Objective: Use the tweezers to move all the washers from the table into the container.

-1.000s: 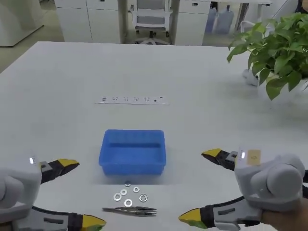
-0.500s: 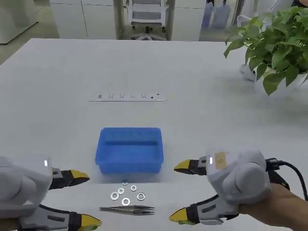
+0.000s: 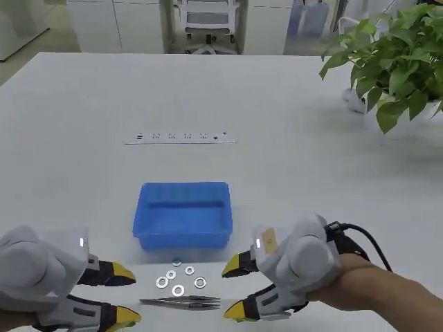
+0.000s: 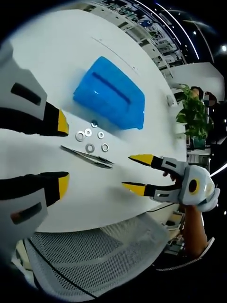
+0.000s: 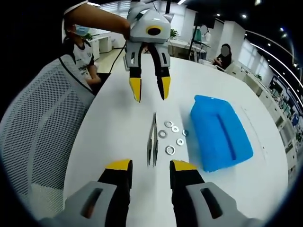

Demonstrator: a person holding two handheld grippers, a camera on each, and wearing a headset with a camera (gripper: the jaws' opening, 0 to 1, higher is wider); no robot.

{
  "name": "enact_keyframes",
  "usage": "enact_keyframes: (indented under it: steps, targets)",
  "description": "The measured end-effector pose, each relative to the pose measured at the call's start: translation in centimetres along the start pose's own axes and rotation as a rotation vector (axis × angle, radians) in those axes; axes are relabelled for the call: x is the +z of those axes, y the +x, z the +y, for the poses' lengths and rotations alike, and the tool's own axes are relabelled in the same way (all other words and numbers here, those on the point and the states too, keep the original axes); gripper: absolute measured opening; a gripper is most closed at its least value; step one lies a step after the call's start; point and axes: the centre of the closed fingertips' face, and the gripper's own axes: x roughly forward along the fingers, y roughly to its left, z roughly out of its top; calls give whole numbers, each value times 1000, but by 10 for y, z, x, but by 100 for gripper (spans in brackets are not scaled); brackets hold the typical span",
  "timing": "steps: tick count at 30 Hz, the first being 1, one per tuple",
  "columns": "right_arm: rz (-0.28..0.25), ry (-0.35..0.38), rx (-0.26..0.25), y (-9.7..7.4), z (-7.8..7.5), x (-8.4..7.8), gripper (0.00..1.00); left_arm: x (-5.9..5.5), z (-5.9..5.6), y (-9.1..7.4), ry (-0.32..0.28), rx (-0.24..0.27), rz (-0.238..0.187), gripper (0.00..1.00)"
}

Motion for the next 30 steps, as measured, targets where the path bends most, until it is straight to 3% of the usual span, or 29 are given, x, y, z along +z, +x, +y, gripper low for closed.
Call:
enact_keyframes:
  steps: [14, 25, 30]
  targets:
    - [35, 21, 51, 26, -2, 0, 21, -10, 12, 15, 61, -33, 73, 19]
    - [39, 44, 69, 37, -2, -1, 16, -14, 11, 25, 76, -71, 100, 13]
    - [51, 27, 85, 40, 2, -2, 16, -18, 11, 30, 148, -64, 126, 11]
